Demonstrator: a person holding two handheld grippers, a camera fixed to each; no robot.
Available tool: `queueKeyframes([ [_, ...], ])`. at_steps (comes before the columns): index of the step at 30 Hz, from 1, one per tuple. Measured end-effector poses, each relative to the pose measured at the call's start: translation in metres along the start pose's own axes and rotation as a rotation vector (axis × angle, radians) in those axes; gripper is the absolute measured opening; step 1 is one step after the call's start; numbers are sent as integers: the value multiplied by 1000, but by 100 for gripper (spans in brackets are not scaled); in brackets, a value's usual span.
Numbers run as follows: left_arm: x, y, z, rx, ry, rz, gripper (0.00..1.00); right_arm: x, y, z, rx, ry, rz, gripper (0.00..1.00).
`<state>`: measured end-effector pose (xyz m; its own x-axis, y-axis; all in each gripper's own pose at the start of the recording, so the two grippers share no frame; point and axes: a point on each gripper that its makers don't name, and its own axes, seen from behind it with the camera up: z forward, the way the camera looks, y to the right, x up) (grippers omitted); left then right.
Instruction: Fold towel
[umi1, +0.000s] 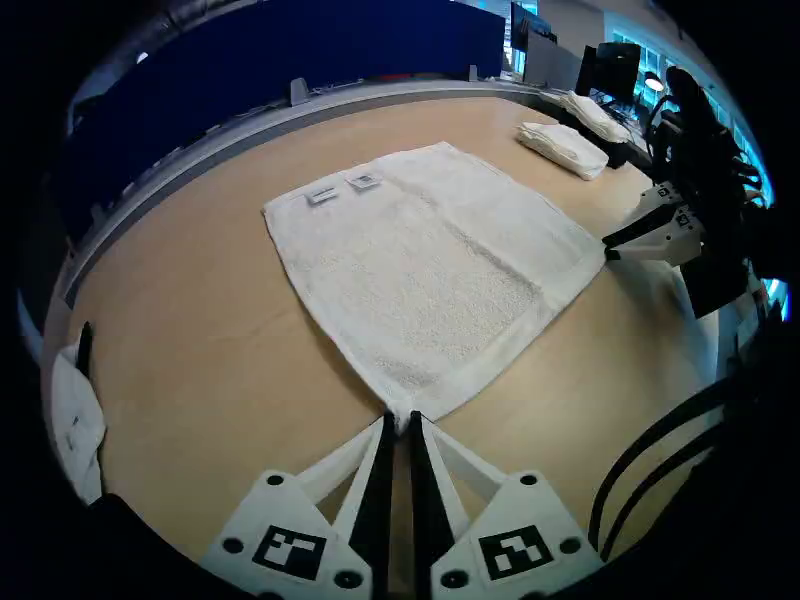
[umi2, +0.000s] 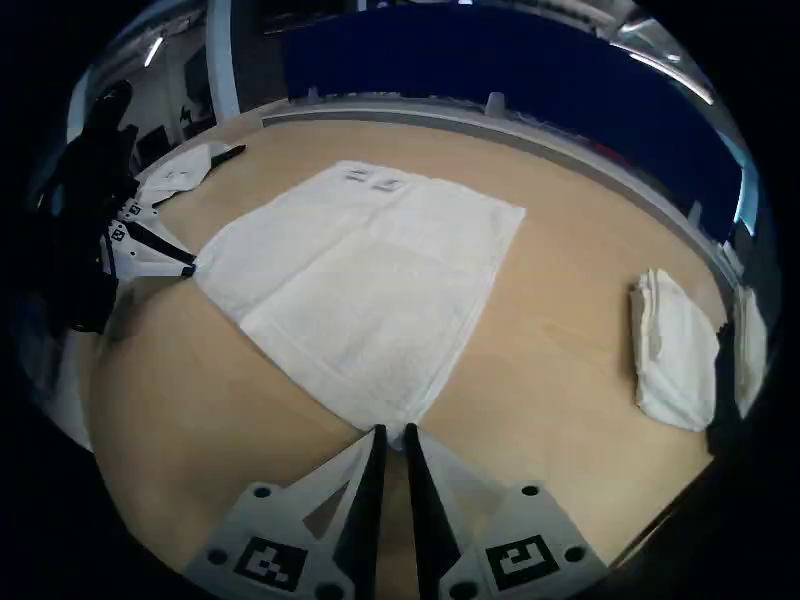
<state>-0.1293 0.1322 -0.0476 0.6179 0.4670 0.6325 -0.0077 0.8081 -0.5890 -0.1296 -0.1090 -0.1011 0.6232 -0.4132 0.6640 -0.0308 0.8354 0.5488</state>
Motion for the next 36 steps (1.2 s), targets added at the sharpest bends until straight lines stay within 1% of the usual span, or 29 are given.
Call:
queueKeyframes([
  [11, 2, 2, -2, -16, 5, -18, 9, 8, 5, -2, -7, 3, -9, 12],
  [17, 7, 4, -9, -24, 11, -47, 8, 16, 7, -6, -5, 13, 2, 12],
  [26, 20, 4, -31, -21, 37, -97, 8, 33, 7, -25, 2, 22, 5, 12],
  [36, 38, 5, -62, -9, 70, -143, 8, 62, 2, -57, 7, 61, -14, 12],
])
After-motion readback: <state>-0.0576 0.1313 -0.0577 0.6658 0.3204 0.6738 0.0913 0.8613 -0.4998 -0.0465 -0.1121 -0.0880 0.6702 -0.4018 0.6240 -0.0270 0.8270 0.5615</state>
